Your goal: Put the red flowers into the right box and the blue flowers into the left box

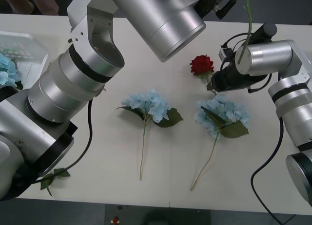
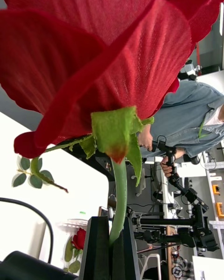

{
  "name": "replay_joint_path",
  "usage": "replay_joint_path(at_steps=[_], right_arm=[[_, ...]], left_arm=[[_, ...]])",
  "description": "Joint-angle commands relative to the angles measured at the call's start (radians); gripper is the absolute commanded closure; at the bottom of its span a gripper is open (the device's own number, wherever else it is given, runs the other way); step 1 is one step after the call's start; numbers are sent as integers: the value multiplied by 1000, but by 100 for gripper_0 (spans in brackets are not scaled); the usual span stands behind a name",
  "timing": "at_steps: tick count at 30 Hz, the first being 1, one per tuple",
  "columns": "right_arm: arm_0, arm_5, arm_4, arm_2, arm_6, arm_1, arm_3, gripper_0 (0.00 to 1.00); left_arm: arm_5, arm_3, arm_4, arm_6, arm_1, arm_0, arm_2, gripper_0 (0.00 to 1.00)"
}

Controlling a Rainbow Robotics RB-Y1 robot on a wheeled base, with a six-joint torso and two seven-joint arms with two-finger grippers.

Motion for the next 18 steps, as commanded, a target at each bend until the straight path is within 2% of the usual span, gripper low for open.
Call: replay_joint_path(at_steps=[1,18], right_arm=[[-27,-36,6,37,-14,18,16,0],[-27,-76,59,63,-34,38,64,0]], left_arm=[[-9,-36,-6,15,-2,-35,15,100],[-9,-36,-6,15,-2,-35,15,100]])
